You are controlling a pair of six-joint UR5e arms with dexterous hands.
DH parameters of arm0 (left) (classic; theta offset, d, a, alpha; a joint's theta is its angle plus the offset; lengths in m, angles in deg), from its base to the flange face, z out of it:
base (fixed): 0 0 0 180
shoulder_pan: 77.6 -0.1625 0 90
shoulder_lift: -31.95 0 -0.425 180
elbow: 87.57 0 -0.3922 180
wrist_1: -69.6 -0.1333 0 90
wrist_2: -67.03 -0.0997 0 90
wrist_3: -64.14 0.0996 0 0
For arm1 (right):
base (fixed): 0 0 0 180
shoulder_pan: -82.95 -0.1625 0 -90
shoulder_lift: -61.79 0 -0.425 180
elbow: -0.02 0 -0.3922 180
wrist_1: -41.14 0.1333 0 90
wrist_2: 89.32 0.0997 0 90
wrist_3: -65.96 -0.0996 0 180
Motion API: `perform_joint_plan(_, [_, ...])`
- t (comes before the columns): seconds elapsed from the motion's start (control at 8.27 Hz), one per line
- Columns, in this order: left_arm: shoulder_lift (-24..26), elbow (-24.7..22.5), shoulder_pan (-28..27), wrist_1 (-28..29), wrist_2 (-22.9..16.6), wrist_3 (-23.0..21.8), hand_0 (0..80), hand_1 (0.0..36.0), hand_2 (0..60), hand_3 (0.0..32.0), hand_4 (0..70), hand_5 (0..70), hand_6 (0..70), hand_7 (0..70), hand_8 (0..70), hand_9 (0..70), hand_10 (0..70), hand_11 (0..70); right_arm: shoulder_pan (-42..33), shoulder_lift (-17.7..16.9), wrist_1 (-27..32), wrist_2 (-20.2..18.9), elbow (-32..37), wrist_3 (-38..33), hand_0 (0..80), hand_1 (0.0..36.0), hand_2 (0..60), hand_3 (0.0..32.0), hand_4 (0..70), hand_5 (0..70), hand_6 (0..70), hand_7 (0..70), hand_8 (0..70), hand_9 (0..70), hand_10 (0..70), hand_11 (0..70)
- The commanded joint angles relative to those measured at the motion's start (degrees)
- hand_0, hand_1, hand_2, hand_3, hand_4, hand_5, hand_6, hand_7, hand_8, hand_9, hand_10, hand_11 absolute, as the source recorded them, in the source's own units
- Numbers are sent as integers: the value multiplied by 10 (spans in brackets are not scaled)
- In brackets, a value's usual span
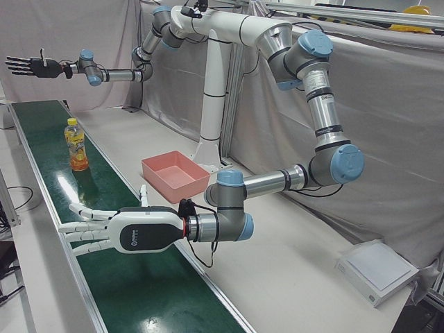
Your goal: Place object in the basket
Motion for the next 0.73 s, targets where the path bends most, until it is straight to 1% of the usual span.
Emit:
perform_joint_plan(0.0, [4, -6, -12, -10, 1, 5, 652, 132, 0, 50, 99, 199, 0, 25, 66, 30, 19, 49, 1, 0, 0, 0, 1, 0, 0, 0, 0, 0, 0, 0, 0, 0, 0, 0, 0, 0])
perform_joint_plan(0.12, [5, -11, -14, -20, 3, 7, 652, 127, 0, 62, 89, 193, 0, 24, 67, 30, 19, 48, 1, 0, 0, 0, 1, 0, 0, 0, 0, 0, 0, 0, 0, 0, 0, 0, 0, 0])
perform_joint_plan(0.24, [5, -10, -31, -36, 6, 9, 666, 125, 0, 74, 79, 193, 0, 25, 69, 34, 17, 45, 1, 0, 0, 0, 1, 0, 0, 0, 0, 0, 0, 0, 0, 0, 0, 0, 0, 0])
perform_joint_plan(0.36, [6, -10, -35, -51, 7, 11, 677, 121, 0, 66, 88, 197, 0, 24, 68, 30, 14, 40, 1, 0, 0, 0, 1, 0, 0, 0, 0, 0, 0, 0, 0, 0, 0, 0, 0, 0])
perform_joint_plan(0.48, [5, -10, -37, -58, 11, 12, 653, 116, 0, 72, 77, 191, 0, 24, 71, 34, 13, 39, 1, 0, 0, 0, 1, 0, 0, 0, 0, 0, 0, 0, 0, 0, 0, 0, 0, 0])
perform_joint_plan(0.6, [6, -12, -37, -58, 12, 13, 664, 116, 0, 74, 80, 191, 0, 23, 66, 28, 9, 34, 1, 0, 0, 0, 1, 0, 0, 0, 0, 0, 0, 0, 0, 0, 0, 0, 0, 0])
